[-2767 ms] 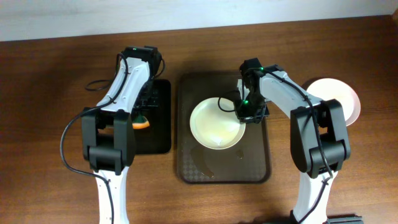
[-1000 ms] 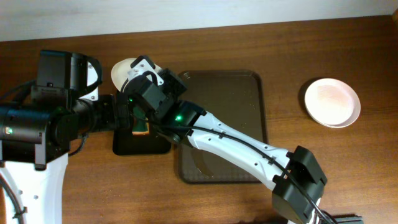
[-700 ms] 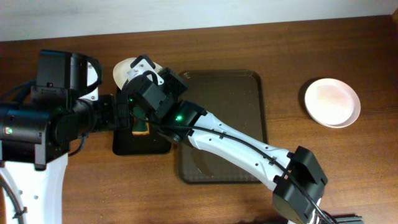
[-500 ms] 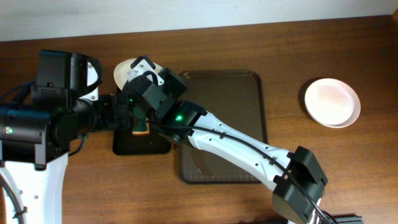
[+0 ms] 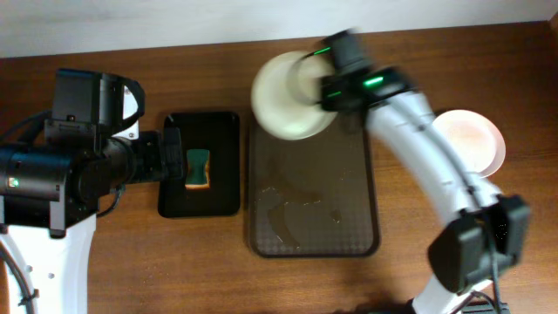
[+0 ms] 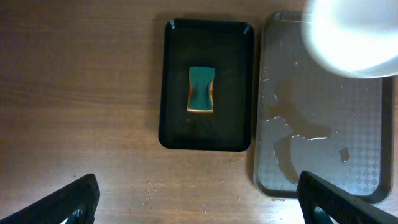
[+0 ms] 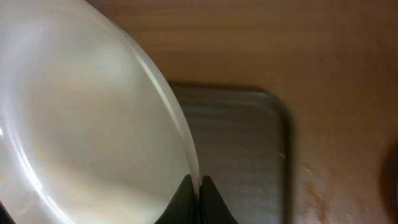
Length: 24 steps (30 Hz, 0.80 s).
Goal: Clean dirty plates on tray and stack at the side
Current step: 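Lower the white plate onto the plate stack at right and release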
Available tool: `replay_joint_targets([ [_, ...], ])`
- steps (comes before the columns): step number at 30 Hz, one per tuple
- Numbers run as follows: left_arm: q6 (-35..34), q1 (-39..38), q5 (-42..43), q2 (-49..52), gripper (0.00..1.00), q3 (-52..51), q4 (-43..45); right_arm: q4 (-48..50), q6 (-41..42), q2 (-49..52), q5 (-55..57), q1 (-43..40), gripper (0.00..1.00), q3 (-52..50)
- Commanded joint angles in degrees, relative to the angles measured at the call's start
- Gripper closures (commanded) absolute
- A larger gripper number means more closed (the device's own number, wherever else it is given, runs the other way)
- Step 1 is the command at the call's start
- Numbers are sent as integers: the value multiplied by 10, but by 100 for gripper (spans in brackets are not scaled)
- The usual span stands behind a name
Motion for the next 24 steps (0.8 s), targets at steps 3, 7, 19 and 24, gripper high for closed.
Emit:
replay_joint_targets([
  [3,5,1,2,0,0,2,0,-61,42,-27,-160,-233,96,-7],
  [7,5,1,2,0,0,2,0,-56,40,-26,-160,-370,96,-58],
  [19,5,1,2,0,0,2,0,99,42,-26,-174,-597,96,-241],
  [24,5,1,2,0,0,2,0,87,7,-26,-241,-610,59,-243],
])
